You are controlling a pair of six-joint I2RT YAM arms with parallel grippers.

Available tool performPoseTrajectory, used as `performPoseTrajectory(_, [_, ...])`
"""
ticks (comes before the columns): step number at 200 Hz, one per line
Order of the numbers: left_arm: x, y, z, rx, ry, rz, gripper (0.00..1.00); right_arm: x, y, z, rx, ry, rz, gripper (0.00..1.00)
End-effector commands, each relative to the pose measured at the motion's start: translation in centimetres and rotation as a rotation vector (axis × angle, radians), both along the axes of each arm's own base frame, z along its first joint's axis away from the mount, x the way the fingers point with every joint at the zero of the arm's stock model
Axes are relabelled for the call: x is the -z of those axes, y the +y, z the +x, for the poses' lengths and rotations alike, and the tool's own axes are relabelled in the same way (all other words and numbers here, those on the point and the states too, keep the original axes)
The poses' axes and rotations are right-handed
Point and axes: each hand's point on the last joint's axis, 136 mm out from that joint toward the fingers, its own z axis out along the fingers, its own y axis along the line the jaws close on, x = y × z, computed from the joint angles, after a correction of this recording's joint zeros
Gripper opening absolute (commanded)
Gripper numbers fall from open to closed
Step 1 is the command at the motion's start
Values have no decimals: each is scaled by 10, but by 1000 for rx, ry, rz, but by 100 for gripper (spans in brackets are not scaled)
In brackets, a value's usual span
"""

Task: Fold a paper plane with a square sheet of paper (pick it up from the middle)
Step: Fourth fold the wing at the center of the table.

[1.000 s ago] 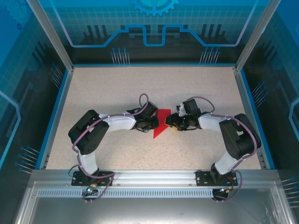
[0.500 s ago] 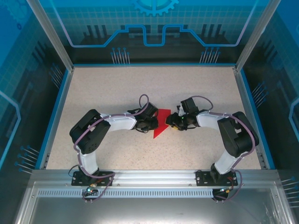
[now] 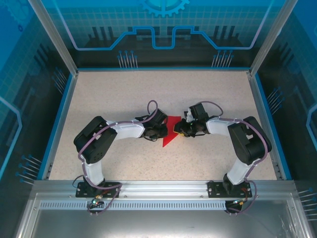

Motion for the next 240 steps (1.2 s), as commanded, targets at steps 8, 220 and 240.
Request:
performPoseTrajectory(8, [-2,10,1,-14,1,30,13,-4,11,0,-29,-8,48,17])
performPoseTrajectory(220, [-130,59,-2,160,-450,-90,99,-107,7,10,257,-176,-213,0])
performPoseTrajectory(240, [-127,46,-8,263,-517,-128,99,-88,9,9,300,-108,-209,0])
